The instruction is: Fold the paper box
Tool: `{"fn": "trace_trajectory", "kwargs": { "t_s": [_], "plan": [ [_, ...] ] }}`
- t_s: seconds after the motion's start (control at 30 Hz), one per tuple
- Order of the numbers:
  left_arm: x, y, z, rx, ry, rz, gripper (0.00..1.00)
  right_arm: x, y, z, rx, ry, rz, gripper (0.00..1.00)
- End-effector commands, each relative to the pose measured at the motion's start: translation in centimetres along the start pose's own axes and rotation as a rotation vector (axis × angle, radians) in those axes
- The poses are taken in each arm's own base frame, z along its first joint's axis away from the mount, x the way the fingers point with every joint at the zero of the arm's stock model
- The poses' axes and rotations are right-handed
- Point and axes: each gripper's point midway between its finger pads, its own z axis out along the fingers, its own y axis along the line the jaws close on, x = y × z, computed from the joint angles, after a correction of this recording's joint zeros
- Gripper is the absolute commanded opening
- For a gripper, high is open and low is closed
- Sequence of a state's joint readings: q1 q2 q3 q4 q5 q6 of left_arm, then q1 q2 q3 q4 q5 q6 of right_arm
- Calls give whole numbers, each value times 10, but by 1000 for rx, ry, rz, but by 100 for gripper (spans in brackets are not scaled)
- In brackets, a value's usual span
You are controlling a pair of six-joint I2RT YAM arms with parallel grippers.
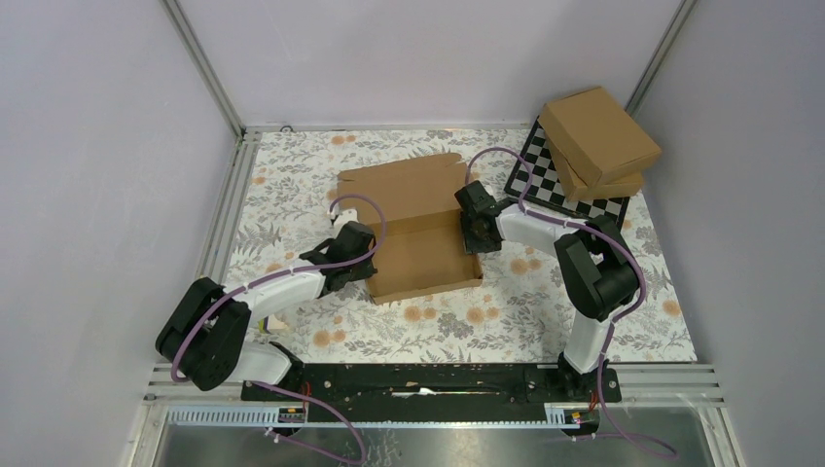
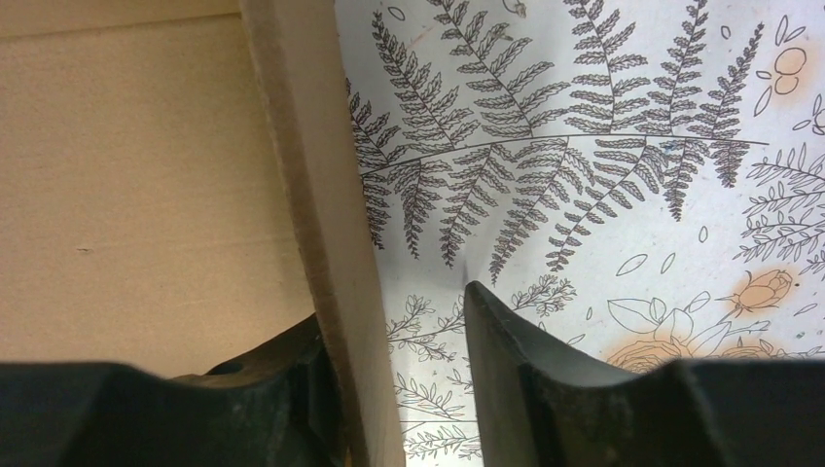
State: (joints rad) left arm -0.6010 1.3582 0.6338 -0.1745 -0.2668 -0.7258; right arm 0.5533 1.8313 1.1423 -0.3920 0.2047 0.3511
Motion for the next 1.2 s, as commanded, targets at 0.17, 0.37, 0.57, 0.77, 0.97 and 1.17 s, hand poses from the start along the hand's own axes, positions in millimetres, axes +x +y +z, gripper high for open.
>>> {"fn": "trace_trajectory", "kwargs": {
  "t_s": [0.17,0.37,0.57,0.77,0.97,1.17],
  "plan": [
    [-14,-7,-1,4,-30,25,0,-23,-2,-10,-4,-46,19,56],
    [-12,-9,0,9,-23,32,0,-30,15,-11,-83,-56,46,63],
    [-10,-10,-1,9,-26,35,0,-33,13,-10,-68,-68,43,60],
    [-11,-10,-3,13,-30,31,0,-30,7,-8,-37,-68,30,42],
    [-11,-8,-5,7,-35,29,0,-23,-13,-3,81,-39,20,0],
    [-12,-10,-6,16,-36,35,16,-25,-14,-6,80,-51,15,6]
  ]
}}
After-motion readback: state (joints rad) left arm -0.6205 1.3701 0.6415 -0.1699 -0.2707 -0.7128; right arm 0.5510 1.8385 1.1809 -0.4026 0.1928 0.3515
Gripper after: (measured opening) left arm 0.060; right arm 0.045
